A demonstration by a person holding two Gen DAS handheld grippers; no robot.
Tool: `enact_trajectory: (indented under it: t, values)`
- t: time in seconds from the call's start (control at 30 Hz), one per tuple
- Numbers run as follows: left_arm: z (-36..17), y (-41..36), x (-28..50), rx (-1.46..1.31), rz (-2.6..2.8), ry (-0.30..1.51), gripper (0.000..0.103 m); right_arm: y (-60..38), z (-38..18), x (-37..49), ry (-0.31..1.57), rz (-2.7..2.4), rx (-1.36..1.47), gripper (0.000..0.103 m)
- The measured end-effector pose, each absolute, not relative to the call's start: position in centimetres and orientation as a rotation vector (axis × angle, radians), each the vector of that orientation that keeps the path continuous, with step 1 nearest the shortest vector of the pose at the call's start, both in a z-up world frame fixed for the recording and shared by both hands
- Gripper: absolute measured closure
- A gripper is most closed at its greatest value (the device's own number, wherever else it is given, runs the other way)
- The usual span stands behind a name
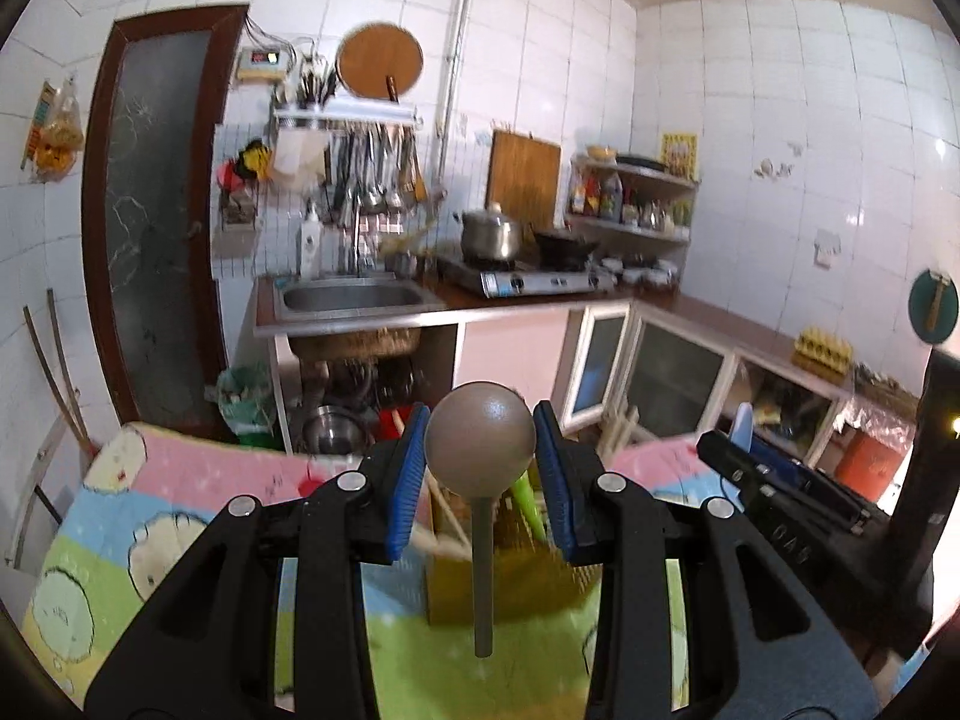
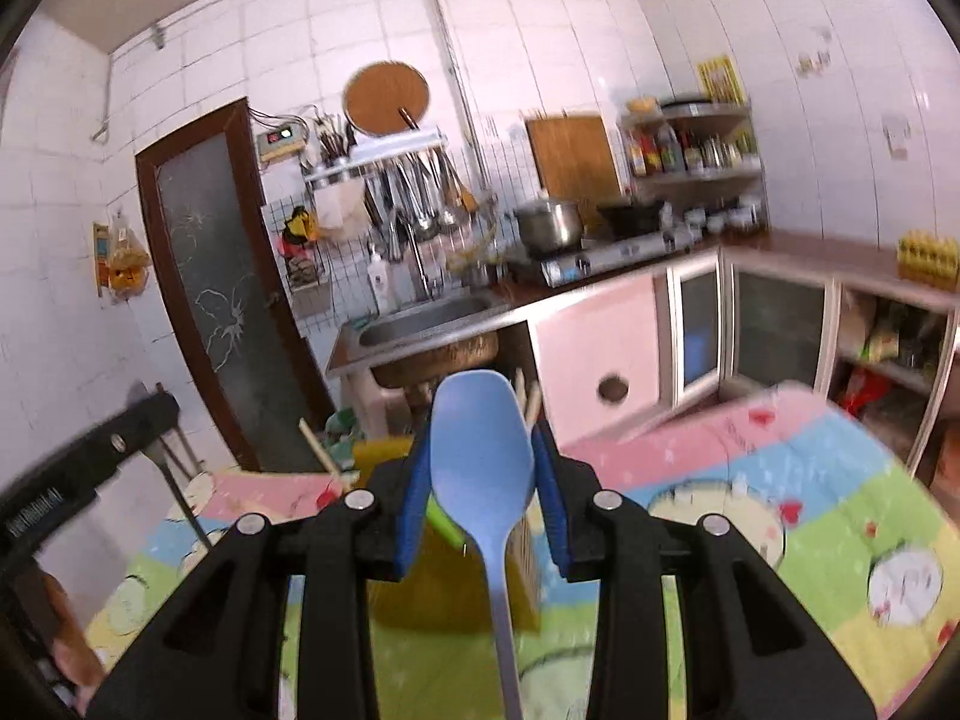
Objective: Organize utensils
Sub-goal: 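Lift and carry both spoons in both tools over the olive caddy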
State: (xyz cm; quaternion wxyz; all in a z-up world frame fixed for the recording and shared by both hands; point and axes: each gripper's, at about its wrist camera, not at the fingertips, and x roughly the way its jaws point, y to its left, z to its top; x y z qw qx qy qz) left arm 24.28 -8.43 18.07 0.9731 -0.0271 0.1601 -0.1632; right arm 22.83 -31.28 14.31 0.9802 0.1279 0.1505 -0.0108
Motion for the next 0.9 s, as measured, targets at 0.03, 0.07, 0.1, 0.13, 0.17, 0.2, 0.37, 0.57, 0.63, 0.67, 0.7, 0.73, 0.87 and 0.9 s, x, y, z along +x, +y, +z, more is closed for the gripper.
enact_trajectory:
  t: [0.03, 0.07, 0.1, 0.13, 0.17, 0.2, 0.37, 0.57, 0.63, 0.67, 0.7, 0.73, 0.87, 0.9]
  values:
    - [18.5, -8.4, 24.6, -0.057, -0.324, 0.306, 0.069, -31.1, 14.7, 23.3, 0.269, -0.023, 0.245, 0.07]
    - [18.7, -8.5, 24.8, -0.061, -0.322, 0.295, 0.069, -31.1, 15.1, 23.8, 0.235, -0.014, 0.247, 0.07]
    - [19.0, -8.5, 25.2, -0.071, -0.32, 0.279, 0.069, -31.1, 15.4, 24.3, 0.209, -0.002, 0.254, 0.07]
    - [19.3, -8.7, 25.5, -0.076, -0.318, 0.26, 0.069, -31.0, 15.5, 24.6, 0.194, -0.001, 0.255, 0.07]
    - [19.4, -8.9, 25.8, -0.078, -0.313, 0.238, 0.069, -30.9, 15.7, 25.1, 0.174, 0.0, 0.251, 0.07]
    - [19.5, -9.0, 25.9, -0.076, -0.305, 0.219, 0.069, -30.8, 15.9, 25.8, 0.15, -0.001, 0.241, 0.07]
    - [19.1, -10.1, 27.2, -0.071, -0.271, 0.128, 0.069, -31.1, 16.0, 27.7, 0.084, 0.016, 0.266, 0.07]
    - [17.4, -10.7, 29.2, -0.071, -0.274, 0.129, 0.069, -32.6, 14.7, 29.8, 0.055, 0.038, 0.351, 0.07]
    - [16.8, -10.6, 29.8, -0.087, -0.277, 0.142, 0.069, -32.8, 14.2, 30.4, 0.05, 0.032, 0.357, 0.07]
    - [16.5, -10.5, 30.0, -0.09, -0.277, 0.144, 0.069, -32.9, 13.9, 30.7, 0.049, 0.034, 0.359, 0.07]
    - [16.3, -10.4, 30.2, -0.091, -0.274, 0.144, 0.069, -33.1, 13.7, 30.9, 0.046, 0.04, 0.362, 0.07]
    - [16.1, -10.5, 30.3, -0.09, -0.272, 0.142, 0.069, -33.1, 13.7, 30.9, 0.043, 0.036, 0.36, 0.07]
    - [15.1, -10.4, 30.9, -0.106, -0.277, 0.152, 0.069, -33.4, 13.0, 31.9, 0.024, 0.037, 0.384, 0.07]
    - [15.0, -10.4, 31.0, -0.109, -0.278, 0.154, 0.069, -33.3, 12.8, 31.9, 0.023, 0.038, 0.381, 0.07]
